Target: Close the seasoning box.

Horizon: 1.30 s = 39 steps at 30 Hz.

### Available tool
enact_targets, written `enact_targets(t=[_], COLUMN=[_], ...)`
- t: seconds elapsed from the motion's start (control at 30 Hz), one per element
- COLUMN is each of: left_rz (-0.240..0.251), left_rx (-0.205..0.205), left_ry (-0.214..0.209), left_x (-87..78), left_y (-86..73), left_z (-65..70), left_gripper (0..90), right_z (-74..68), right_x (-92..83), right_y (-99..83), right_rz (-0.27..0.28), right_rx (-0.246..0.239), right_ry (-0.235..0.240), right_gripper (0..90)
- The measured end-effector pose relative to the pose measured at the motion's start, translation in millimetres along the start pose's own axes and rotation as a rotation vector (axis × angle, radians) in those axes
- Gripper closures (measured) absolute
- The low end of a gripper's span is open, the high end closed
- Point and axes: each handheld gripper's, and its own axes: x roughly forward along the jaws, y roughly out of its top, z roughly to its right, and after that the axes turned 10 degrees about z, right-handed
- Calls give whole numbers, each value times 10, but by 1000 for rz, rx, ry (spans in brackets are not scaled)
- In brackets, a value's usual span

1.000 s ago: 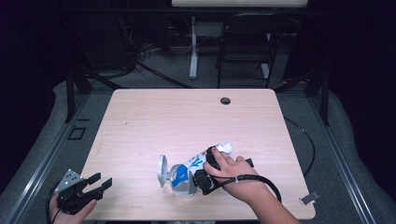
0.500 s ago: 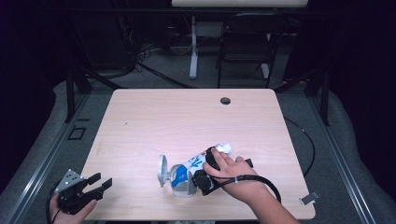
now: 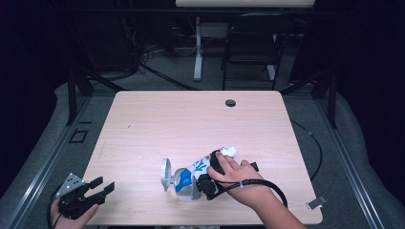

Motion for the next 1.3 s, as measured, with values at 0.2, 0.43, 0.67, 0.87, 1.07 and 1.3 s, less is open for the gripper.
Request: enact_targets(t=[0.2, 0.43, 0.67, 0.87, 1.07, 1.3], left_rz=[0, 0, 0, -4, -3, -3], left_rx=[0, 0, 0, -2, -1, -1], left_ry=[0, 0, 0, 2, 1, 1], left_x=[0, -1, 0, 1, 1, 0], left_y=[0, 1, 0, -4, -6, -6], left_z=[1, 0, 1, -4, -10, -11], left_gripper=[455, 455, 455, 455, 455, 455], right_z=[-1, -1, -2, -7, -5, -3], right_x=[-9, -13, -17, -16, -23, -24], right_y=[9, 12, 19, 26, 29, 36], right_rz=[-11, -10, -12, -13, -13, -19], right_rx=[-16, -19, -26, -31, -34, -41], right_ry=[-8, -11, -13, -16, -19, -19], right_gripper=[501, 503, 507, 512, 520, 526])
